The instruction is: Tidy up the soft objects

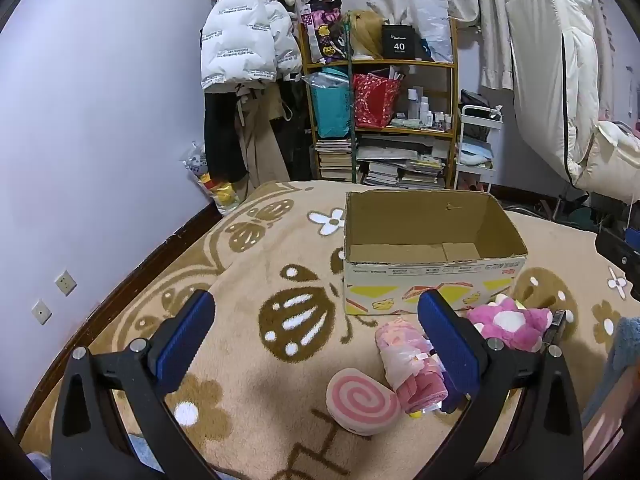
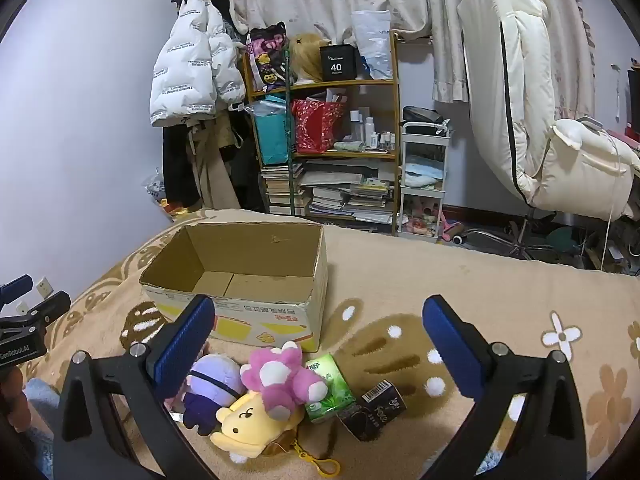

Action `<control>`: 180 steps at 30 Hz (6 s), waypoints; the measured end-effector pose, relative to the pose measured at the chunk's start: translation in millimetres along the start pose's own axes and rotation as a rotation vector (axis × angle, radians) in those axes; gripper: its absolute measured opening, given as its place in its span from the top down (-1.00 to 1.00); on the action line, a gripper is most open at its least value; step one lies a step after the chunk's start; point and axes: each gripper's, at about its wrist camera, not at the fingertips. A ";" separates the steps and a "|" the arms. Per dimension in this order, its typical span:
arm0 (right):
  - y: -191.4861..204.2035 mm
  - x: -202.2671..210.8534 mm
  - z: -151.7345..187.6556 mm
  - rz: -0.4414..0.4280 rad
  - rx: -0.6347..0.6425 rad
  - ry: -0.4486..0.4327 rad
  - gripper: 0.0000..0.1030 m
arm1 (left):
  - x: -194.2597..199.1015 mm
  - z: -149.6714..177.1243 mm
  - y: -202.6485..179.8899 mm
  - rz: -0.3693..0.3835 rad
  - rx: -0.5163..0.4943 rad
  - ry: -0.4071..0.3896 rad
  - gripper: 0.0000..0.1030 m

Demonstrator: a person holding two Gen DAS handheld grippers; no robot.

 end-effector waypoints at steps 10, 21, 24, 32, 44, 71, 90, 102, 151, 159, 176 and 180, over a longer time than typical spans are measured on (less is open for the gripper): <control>0.0 0.2 -0.1 0.002 0.001 0.001 -1.00 | -0.9 -0.2 -0.5 -0.001 -0.002 0.003 -0.95; 0.2 -0.6 -0.2 0.002 -0.001 0.003 -1.00 | -0.4 0.0 -1.5 -0.002 -0.007 0.002 -0.95; -0.2 -0.8 -0.2 0.002 -0.004 0.005 -1.00 | -1.6 0.5 -1.2 -0.002 -0.007 0.003 -0.95; 0.2 -1.5 -0.4 0.002 0.001 0.005 -1.00 | -2.5 0.9 -1.7 -0.003 -0.009 0.003 -0.95; 1.0 -1.2 0.7 0.001 0.000 0.006 -1.00 | -2.2 1.7 -0.2 -0.005 -0.011 0.006 -0.95; 1.4 -1.0 0.0 0.006 -0.002 0.009 -1.00 | -2.4 1.5 -0.5 -0.007 -0.014 0.008 -0.95; 0.9 -1.8 -0.1 0.005 -0.002 0.009 -1.00 | -8.2 5.3 0.5 -0.005 -0.016 0.013 -0.95; 1.5 -2.4 -2.1 0.004 -0.002 0.012 -1.00 | -20.4 17.2 11.0 -0.003 -0.021 0.024 -0.95; 25.8 -128.3 -9.2 0.052 0.050 0.396 -1.00 | -133.4 13.7 9.4 0.114 0.089 0.543 -0.95; 38.6 -153.8 3.0 0.072 0.116 0.474 -1.00 | -147.7 18.9 17.2 0.109 0.136 0.612 -0.95; 42.2 -177.6 19.2 -0.069 0.109 0.586 -0.58 | -176.5 34.7 19.0 0.091 0.128 0.742 -0.76; 40.4 -174.7 20.2 -0.078 0.099 0.592 -0.51 | -178.6 37.4 12.4 0.119 0.109 0.751 -0.55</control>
Point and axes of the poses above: each gripper's, at about its wrist camera, not at the fingertips, and x roughly against the way its jaws point, y to its left, z to its underside, and after that the axes turned 14 degrees about y, right-handed
